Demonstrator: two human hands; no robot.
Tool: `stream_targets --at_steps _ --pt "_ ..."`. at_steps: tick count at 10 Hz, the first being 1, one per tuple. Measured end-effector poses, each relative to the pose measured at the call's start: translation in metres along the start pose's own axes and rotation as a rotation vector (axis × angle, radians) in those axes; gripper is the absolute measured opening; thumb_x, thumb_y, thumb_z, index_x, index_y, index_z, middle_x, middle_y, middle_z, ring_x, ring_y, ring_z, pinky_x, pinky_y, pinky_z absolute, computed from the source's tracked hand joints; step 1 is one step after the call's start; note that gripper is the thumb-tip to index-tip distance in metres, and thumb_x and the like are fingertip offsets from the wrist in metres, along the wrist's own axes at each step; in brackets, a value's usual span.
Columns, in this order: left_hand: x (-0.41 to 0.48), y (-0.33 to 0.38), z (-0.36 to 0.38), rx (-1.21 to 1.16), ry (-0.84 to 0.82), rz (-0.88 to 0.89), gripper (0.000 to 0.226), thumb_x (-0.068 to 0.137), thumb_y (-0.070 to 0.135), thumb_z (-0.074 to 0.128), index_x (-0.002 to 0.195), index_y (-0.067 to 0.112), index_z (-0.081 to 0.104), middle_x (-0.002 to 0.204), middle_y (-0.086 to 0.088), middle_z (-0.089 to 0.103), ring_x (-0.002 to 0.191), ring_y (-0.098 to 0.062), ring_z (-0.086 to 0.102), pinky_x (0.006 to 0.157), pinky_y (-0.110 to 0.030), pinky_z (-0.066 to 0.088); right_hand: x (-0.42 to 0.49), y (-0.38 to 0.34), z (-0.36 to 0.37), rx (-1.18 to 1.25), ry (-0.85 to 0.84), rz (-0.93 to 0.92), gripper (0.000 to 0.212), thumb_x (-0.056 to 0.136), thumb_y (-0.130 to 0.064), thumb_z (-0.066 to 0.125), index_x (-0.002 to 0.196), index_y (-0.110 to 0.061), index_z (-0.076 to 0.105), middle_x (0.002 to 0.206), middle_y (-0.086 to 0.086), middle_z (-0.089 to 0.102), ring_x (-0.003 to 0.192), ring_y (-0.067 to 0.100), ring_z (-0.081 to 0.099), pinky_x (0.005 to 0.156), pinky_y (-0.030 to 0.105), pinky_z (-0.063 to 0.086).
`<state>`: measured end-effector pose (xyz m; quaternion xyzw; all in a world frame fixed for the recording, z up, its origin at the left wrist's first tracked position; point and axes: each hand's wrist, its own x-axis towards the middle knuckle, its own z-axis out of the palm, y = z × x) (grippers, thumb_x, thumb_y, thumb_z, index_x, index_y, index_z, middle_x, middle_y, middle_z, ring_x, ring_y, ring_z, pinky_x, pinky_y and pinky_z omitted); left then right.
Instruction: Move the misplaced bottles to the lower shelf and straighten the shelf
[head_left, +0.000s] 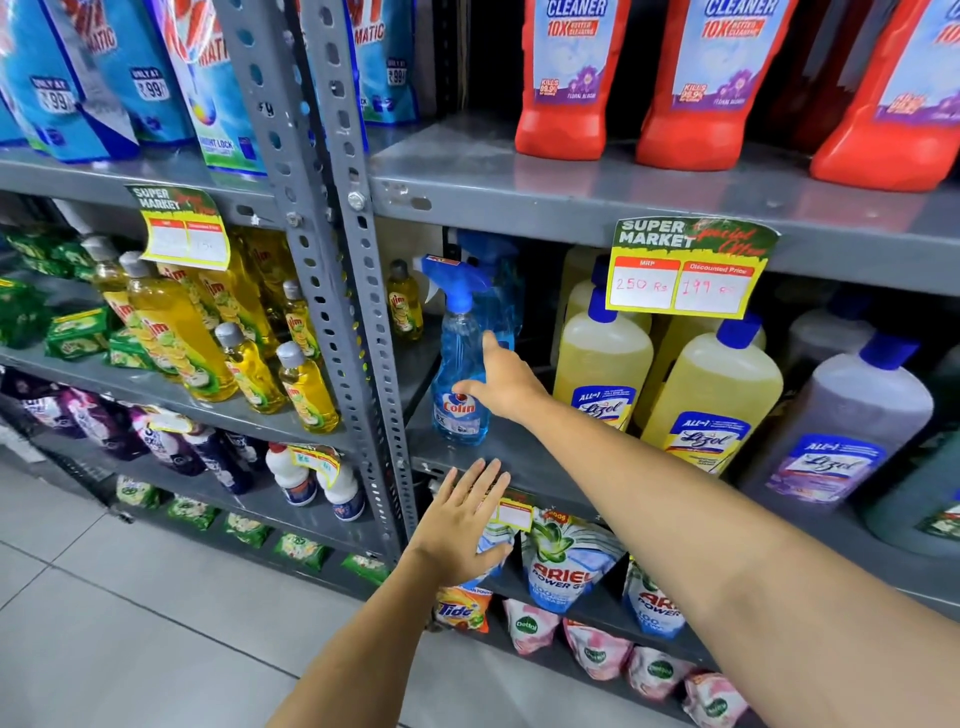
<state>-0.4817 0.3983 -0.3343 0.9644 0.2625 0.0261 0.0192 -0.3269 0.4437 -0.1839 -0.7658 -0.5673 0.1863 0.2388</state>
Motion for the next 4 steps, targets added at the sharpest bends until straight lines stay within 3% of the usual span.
stream_targets --at_steps 4 --pt "0.0005 0.0048 0.0063 0.010 0.013 -0.023 0.090 0.091 0.069 0.033 0.156 0.016 -0.001 0.164 -0.005 -0.007 0.150 -0.025 -0.011 0.120 -0.050 -0.008 -0.0081 -0.0009 -0.0047 0.069 -0.017 -0.019 0.084 0.086 -0.044 0.070 0.147 -0.012 0.022 0.139 0.015 0.054 0.122 0.033 0.057 0.097 0.048 0.050"
